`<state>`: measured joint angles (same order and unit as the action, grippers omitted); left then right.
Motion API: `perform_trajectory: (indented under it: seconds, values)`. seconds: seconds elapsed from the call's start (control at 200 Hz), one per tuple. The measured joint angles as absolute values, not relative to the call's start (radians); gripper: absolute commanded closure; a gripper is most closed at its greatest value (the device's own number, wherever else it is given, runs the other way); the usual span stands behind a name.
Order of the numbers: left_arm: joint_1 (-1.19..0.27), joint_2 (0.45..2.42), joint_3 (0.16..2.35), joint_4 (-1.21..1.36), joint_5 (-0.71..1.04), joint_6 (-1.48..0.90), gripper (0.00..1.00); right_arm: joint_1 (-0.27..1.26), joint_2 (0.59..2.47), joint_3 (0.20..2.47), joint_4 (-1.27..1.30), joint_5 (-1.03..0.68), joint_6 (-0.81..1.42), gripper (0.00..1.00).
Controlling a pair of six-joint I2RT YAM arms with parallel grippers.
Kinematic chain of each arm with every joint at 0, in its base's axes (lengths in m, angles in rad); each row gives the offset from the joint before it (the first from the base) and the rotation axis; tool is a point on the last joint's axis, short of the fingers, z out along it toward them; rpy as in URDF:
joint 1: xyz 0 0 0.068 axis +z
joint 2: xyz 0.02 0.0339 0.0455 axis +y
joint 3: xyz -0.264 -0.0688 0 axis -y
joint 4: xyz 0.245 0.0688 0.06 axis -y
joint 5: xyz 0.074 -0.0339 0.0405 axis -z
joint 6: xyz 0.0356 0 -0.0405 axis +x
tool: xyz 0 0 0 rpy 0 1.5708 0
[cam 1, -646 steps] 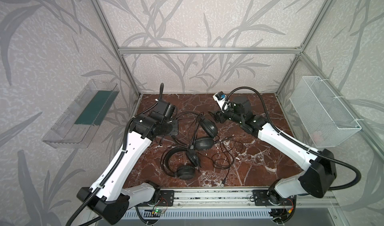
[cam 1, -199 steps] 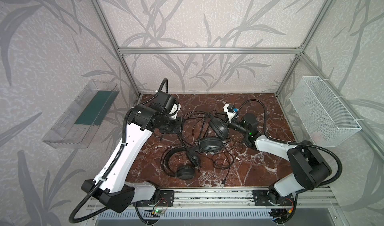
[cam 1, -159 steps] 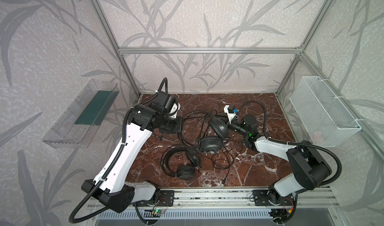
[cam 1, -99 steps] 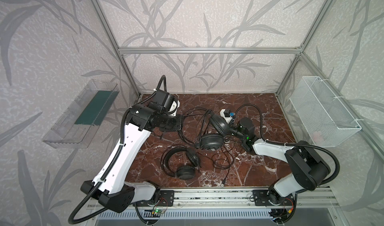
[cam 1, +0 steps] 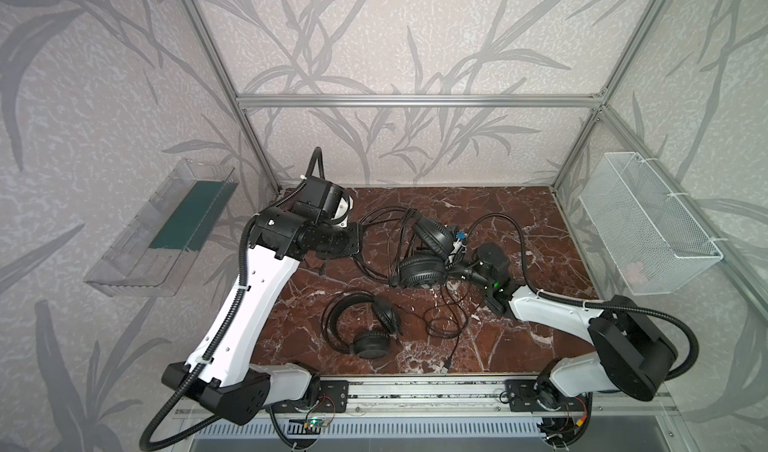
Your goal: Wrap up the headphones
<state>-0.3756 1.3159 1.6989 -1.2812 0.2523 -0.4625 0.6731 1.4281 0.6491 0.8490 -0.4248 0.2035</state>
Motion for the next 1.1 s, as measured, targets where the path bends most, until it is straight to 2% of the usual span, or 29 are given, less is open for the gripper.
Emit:
perform_trajectory:
  seconds: [0.235,0.395,0.77,0.975,1.015,1.105]
  values:
    - [-0.356,1.314,1.678,-1.269,0.252,-0.475,1.0,0.677,1.375,0.635,0.828,-0.401,0.231,0.73]
    - [-0.329,1.31,1.662,-1.261,0.252,-0.482,1.0,0.679,1.362,0.62,0.817,-0.403,0.252,0.56]
    - [-0.292,1.307,1.644,-1.24,0.255,-0.499,1.0,0.683,1.264,0.532,0.749,-0.388,0.264,0.4]
    - [-0.292,1.317,1.608,-1.236,0.225,-0.5,1.0,0.683,1.082,0.496,0.596,-0.232,0.258,0.28]
    - [-0.292,1.323,1.6,-1.233,0.212,-0.5,1.0,0.682,1.045,0.496,0.553,-0.187,0.261,0.21]
    - [-0.292,1.343,1.584,-1.226,0.18,-0.501,1.0,0.683,0.975,0.495,0.459,-0.086,0.27,0.16]
